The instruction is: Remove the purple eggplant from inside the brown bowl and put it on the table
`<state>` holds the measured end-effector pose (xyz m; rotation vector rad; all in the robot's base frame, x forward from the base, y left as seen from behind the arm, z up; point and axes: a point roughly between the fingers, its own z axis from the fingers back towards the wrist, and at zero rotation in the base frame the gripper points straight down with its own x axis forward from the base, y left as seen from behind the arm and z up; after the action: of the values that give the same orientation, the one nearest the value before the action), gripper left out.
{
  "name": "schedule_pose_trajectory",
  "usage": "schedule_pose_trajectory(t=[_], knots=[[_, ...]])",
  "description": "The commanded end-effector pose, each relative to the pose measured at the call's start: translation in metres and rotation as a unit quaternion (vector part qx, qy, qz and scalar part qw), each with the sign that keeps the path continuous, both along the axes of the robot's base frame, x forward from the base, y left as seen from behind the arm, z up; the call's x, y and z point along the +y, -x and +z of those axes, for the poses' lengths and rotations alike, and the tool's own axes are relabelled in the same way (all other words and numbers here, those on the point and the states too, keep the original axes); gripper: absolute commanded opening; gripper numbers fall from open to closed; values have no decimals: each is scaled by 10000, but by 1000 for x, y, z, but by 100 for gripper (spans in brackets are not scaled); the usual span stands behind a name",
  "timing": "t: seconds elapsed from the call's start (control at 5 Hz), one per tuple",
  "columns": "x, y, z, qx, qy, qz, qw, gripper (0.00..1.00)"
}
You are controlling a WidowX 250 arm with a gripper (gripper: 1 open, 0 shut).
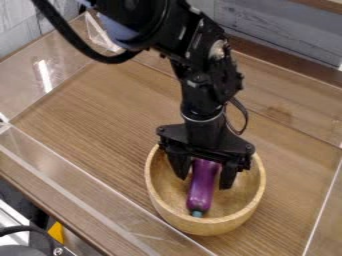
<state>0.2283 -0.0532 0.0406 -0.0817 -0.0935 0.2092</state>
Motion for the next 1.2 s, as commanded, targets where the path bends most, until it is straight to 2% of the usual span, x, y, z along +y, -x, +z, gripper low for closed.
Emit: schedule_pose_trajectory(t=[0.0, 0.2, 0.6, 0.8, 1.0], knots=[[-3, -3, 10, -228, 13, -5, 9997, 100], [-5, -2, 13, -267, 26, 21, 9996, 100], [-2, -2, 4, -211, -73, 94, 9997, 100], [-1, -2, 0, -188, -120, 125, 9997, 0], [0, -3, 0, -184, -140, 147, 9996, 0]])
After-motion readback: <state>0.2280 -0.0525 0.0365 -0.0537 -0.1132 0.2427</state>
